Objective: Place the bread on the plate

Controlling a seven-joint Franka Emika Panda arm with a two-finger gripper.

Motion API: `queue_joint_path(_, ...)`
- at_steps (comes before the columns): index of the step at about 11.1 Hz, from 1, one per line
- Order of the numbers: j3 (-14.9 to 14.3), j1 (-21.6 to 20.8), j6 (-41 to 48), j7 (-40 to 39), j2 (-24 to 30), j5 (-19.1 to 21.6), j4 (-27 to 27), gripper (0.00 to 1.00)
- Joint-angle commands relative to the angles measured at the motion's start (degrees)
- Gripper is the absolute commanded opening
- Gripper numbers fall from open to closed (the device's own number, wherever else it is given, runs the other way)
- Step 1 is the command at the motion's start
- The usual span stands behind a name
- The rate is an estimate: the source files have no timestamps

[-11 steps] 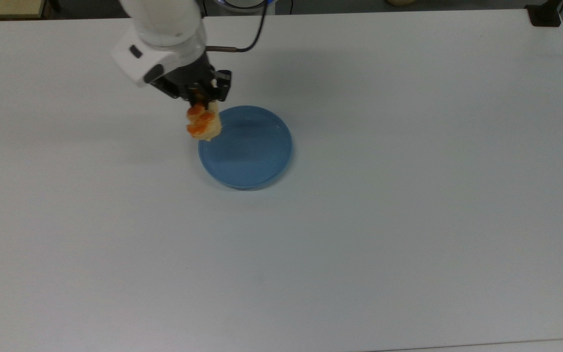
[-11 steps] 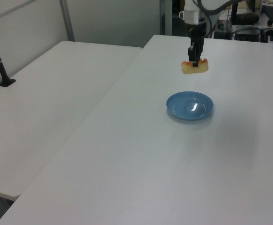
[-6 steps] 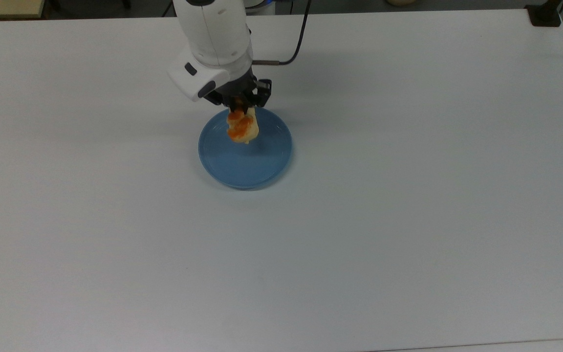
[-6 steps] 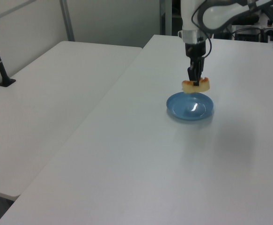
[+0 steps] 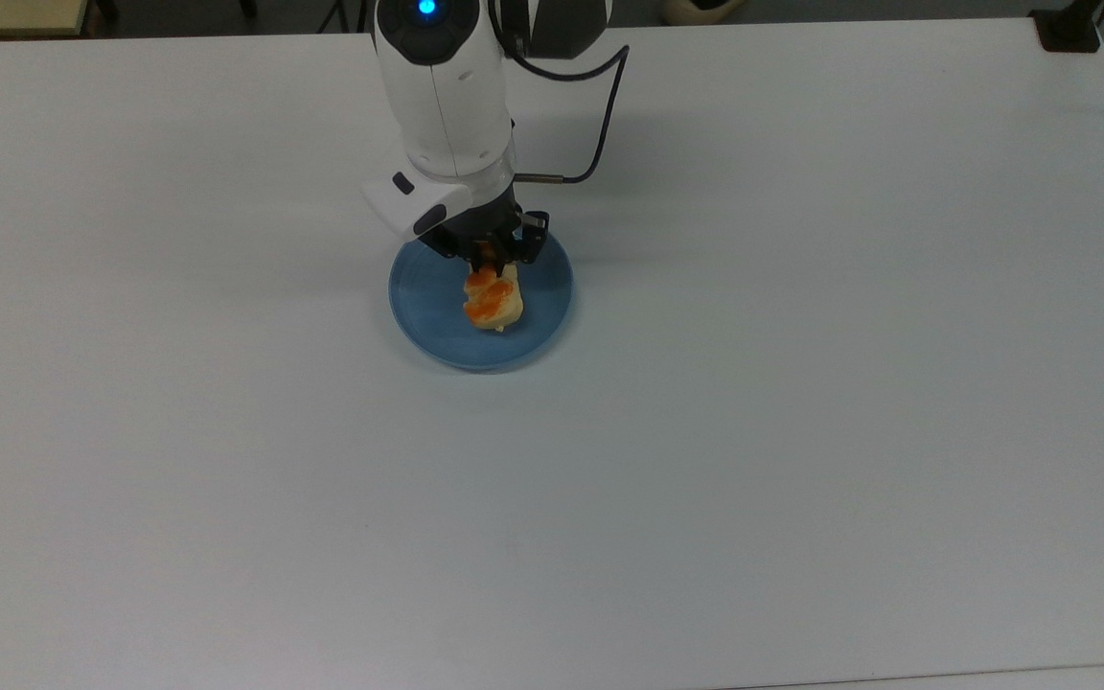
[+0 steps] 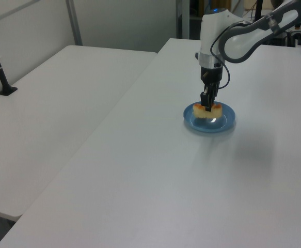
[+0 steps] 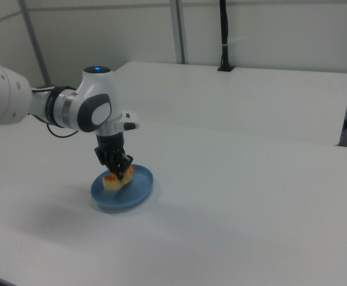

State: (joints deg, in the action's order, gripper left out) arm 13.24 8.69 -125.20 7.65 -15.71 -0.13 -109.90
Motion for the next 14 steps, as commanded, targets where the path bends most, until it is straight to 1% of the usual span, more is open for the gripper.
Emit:
queue_joint_path(1, -0.4, -0.4, -2.6, 1.1, -1.3, -2.1, -0.5, 0.52)
queue_joint_path(2, -0.4, -0.3, -2.5, 1.1, -1.4, -2.8, -0.4, 0.97)
queue_joint_path(3, -0.4, -0.3, -2.4, 1.1, -1.3, -2.8, -0.4, 1.0)
queue_joint_path(5, -0.4, -0.3, -1.6, 1.1, -1.1, -2.8, -0.3, 1.0)
queue_joint_path(6, -0.4, -0.2, 0.5, 1.1, -0.2, -2.8, 0.2, 1.0)
queue_joint_path(7, -0.5, 0.1, 4.5, 1.1, 1.2, -2.6, 2.1, 1.0)
queue_joint_path(8, -0.5, 1.1, 10.4, 1.1, 3.2, -2.3, 4.8, 1.0)
queue_joint_path(10, -1.1, 2.8, 20.8, 1.2, 6.6, -1.7, 11.1, 1.0)
queue_joint_path(11, -1.6, 3.8, 25.0, 1.2, 8.3, -1.7, 13.3, 1.0)
queue_joint_path(12, -2.6, 4.0, 28.2, 1.1, 10.5, -2.0, 14.7, 1.0)
queue_joint_path(13, -4.8, 4.1, 30.2, 1.1, 13.4, -2.0, 15.5, 1.0)
queue_joint_path(14, -7.9, 3.4, 31.5, 1.1, 15.9, -1.7, 15.8, 1.0)
